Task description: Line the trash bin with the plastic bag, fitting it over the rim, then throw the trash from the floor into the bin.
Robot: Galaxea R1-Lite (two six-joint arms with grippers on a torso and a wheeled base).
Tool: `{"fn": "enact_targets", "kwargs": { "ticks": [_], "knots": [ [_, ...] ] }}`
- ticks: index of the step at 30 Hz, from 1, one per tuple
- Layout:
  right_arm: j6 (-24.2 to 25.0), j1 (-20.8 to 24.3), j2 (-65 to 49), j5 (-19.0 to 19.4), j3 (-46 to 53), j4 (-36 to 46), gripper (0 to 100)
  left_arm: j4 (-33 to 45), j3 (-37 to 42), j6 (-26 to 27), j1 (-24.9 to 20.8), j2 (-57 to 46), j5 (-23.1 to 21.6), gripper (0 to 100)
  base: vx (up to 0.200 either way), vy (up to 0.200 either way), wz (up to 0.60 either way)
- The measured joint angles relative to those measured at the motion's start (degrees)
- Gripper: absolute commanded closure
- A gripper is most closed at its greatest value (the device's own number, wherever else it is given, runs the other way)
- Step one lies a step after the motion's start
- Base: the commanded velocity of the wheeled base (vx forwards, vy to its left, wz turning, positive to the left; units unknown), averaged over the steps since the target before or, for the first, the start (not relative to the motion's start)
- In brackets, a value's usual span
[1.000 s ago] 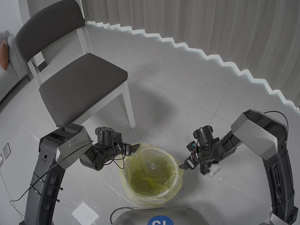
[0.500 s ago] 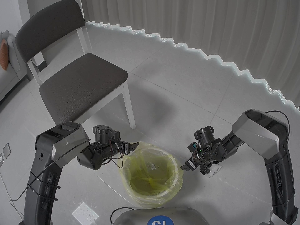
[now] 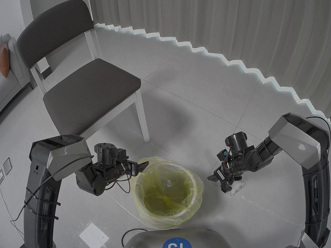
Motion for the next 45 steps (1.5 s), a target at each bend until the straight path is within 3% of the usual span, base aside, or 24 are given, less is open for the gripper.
{"fn": "enact_targets", "kwargs": {
  "ticks": [9, 19, 27, 45],
  "knots": [
    [0.0, -0.8, -4.3, -0.8, 1.9, 0.0, 0, -3.6, 9.9, 1.8, 1.8, -4.6, 0.1, 0, 0.000, 0.000, 0.00],
    [0.2, -1.0, -10.3, -0.9, 4.8, 0.0, 0, -1.2, 10.9, 4.6, 3.2, -4.7, 0.3, 0, 0.000, 0.000, 0.00],
    [0.1, -1.5, -11.2, -0.5, 4.4, -0.1, 0, 3.2, 5.8, 7.9, 4.0, -1.5, 2.0, 0, 0.000, 0.000, 0.00],
    [0.0, -4.6, -7.8, 0.1, 1.5, -0.6, 0, 23.6, -13.0, 8.5, 2.8, 2.5, 1.6, 0, 0.000, 0.000, 0.00]
  ]
}}
